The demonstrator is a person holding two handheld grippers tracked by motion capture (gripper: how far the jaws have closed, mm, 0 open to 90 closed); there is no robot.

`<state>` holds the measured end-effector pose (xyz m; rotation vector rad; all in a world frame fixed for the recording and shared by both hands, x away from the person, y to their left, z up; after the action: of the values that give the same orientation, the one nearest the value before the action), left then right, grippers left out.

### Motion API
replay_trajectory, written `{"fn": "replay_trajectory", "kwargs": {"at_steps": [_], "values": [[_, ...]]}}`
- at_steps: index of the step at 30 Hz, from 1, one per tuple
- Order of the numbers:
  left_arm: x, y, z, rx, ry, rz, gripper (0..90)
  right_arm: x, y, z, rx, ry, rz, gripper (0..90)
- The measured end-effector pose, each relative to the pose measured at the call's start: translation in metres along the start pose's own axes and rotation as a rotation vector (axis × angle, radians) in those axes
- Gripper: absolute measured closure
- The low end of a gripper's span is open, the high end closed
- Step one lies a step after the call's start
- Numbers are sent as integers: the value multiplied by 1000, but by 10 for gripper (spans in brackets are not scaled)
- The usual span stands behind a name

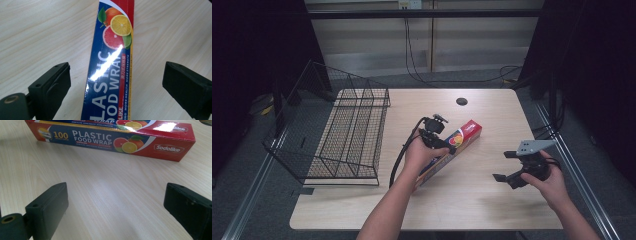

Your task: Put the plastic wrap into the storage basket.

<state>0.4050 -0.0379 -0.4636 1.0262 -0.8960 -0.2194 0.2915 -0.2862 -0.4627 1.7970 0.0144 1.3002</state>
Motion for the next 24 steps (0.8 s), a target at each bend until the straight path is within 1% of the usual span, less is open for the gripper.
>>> {"fn": "replay_trajectory", "kwargs": {"at_steps": [1, 4, 5, 6, 7, 8, 10, 11, 12, 13, 14, 15, 16, 17, 19, 20, 21, 22, 23, 24], "values": [[0, -1, -1, 5, -5, -7, 92, 0, 0, 0, 0, 0, 1, 58], [1, -5, -2, 5, 0, -18, 104, 1, 0, 0, 2, -4, 6, 58], [1, -6, -2, 10, -6, -23, 106, 1, 1, 0, 4, -1, 6, 58], [0, -7, -3, 11, -5, -35, 108, 1, 1, 0, 4, -1, 7, 58], [0, -9, -2, 6, 0, -40, 108, 1, 1, 0, 4, -1, 7, 58], [-1, -10, -2, 3, -16, -59, 115, 1, 1, 0, 4, -4, 8, 58], [-2, -13, -1, 2, -6, -63, 115, 1, 1, 0, 5, -3, 9, 58], [-2, -15, -2, 4, -16, -75, 115, 2, 1, 0, 5, -3, 10, 58], [-2, -16, -1, 6, -14, -73, 117, 2, 2, 0, 3, -6, 13, 58], [-3, -18, -2, 9, -26, -88, 130, 2, 2, 0, 11, -5, 16, 58], [-4, -18, -2, 7, -26, -98, 130, 2, 2, 0, 11, -5, 16, 58], [-4, -20, -1, 6, -20, -93, 155, 2, 2, 0, 12, -5, 17, 58], [-4, -21, -1, 5, -16, -96, 155, 2, 2, 0, 12, -5, 17, 58], [-4, -22, -2, 2, -26, -113, 161, 2, 3, 0, 10, -4, 17, 58], [-5, -23, -2, -10, -21, -120, 181, 3, 3, 0, 10, -6, 20, 58], [-5, -25, -2, -9, -26, -131, 207, 3, 3, 0, 9, -5, 21, 58], [-6, -25, -2, -13, -32, -150, 214, 3, 3, 0, 9, -5, 21, 58], [-7, -27, -1, -13, -26, -155, 230, 3, 3, 0, 9, -4, 20, 58], [-7, -27, -1, -13, -26, -155, 247, 3, 3, 0, 9, -4, 20, 58], [-8, -28, -1, -6, -31, -166, 259, 4, 3, -1, 10, -3, 23, 59]]}}
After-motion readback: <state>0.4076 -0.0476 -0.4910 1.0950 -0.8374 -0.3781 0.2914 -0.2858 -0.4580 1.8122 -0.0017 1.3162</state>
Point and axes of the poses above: each handheld gripper's, and its own axes: y roughly backward along the jaws, x roughly out of its top, z roughly to its right, the point moved 4 cm from there along -y, roughly forward along the jaws
